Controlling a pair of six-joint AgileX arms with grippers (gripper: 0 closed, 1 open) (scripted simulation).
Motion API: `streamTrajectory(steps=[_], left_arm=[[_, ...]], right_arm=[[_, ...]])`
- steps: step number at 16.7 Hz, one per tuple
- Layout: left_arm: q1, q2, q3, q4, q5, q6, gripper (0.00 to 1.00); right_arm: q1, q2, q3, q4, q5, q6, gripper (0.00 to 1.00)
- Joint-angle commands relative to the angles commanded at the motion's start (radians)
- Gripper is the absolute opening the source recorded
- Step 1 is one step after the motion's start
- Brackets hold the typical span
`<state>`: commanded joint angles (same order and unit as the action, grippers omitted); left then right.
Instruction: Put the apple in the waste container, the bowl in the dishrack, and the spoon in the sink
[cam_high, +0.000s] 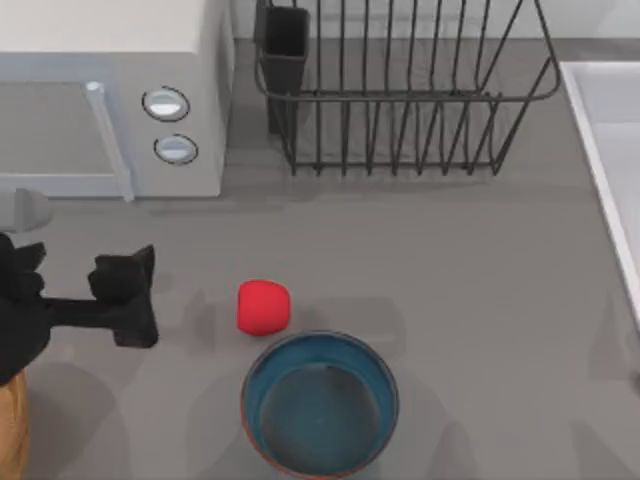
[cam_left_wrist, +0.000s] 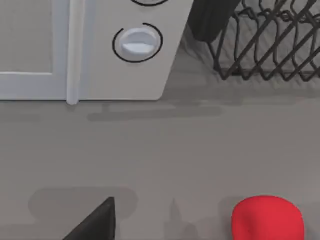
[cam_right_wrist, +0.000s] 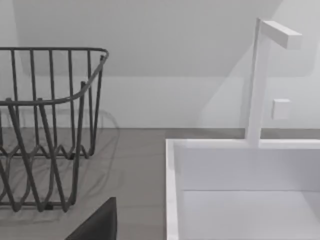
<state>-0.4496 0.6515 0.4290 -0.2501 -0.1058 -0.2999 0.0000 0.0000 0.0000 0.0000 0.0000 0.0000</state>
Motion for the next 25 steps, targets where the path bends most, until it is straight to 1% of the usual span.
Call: streamTrajectory(steps=[4, 8, 11, 14, 16, 21, 23, 25], left_arm=[[-0.198, 0.437, 0.221, -0.116, -0.117, -0.183, 1.00], [-0.349, 0.827, 0.424, -0.213, -0.262, -0.371, 1.00], [-0.419, 1.022, 0.537, -0.263, -0.363, -0.486, 1.00], [-0.449, 1.125, 0.603, -0.289, -0.433, -0.557, 1.00], [-0.453, 1.145, 0.615, -0.294, -0.448, -0.571, 1.00], [-0.447, 1.145, 0.611, -0.289, -0.446, -0.567, 1.00], [-0.432, 1.173, 0.608, -0.252, -0.442, -0.548, 1.00], [-0.406, 1.222, 0.601, -0.175, -0.434, -0.517, 1.00]], right_arm=[[0.000, 0.000, 0.000, 0.000, 0.000, 0.000, 1.00], [0.000, 0.000, 0.000, 0.000, 0.000, 0.000, 1.00], [0.000, 0.000, 0.000, 0.000, 0.000, 0.000, 1.00], [0.000, 0.000, 0.000, 0.000, 0.000, 0.000, 1.00], [0.000, 0.000, 0.000, 0.000, 0.000, 0.000, 1.00], [0.000, 0.000, 0.000, 0.000, 0.000, 0.000, 1.00], [0.000, 0.000, 0.000, 0.000, 0.000, 0.000, 1.00], [0.000, 0.000, 0.000, 0.000, 0.000, 0.000, 1.00]])
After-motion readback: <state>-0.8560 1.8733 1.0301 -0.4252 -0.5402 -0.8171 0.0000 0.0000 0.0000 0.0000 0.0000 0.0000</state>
